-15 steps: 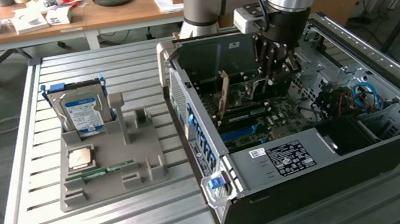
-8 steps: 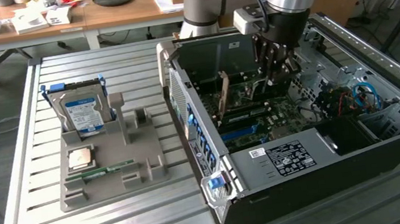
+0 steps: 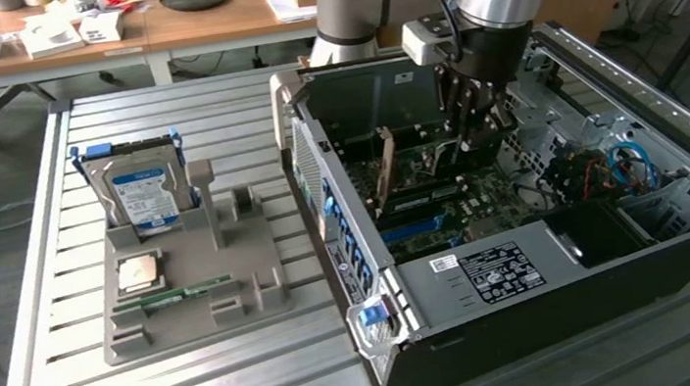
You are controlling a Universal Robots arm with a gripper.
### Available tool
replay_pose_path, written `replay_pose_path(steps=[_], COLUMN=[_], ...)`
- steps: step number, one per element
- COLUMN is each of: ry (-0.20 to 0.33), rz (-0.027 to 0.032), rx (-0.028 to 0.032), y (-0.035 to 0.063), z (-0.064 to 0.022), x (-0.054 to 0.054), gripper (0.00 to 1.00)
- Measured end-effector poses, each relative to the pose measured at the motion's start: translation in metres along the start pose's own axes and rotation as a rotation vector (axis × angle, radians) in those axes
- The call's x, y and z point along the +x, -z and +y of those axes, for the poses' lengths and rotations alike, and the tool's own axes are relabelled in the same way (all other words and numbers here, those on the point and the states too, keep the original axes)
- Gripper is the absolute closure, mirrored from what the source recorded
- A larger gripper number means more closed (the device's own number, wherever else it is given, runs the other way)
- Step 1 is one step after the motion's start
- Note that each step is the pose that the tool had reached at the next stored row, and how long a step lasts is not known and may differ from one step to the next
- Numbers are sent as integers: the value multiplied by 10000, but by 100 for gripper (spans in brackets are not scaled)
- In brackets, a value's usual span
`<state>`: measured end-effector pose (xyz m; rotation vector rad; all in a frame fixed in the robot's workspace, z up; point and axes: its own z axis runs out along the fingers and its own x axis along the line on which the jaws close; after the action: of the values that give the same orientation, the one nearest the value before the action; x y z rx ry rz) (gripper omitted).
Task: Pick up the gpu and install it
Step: 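Insert the gpu into the slot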
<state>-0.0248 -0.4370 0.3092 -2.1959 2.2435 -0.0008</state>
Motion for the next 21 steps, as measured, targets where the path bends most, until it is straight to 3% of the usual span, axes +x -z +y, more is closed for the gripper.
replay_pose_path(steps=[12,21], ry=[0,-1], rz=[0,0], rx=[13,14], y=[-94,-95], z=[1,0], x=[0,41], gripper=[74,74])
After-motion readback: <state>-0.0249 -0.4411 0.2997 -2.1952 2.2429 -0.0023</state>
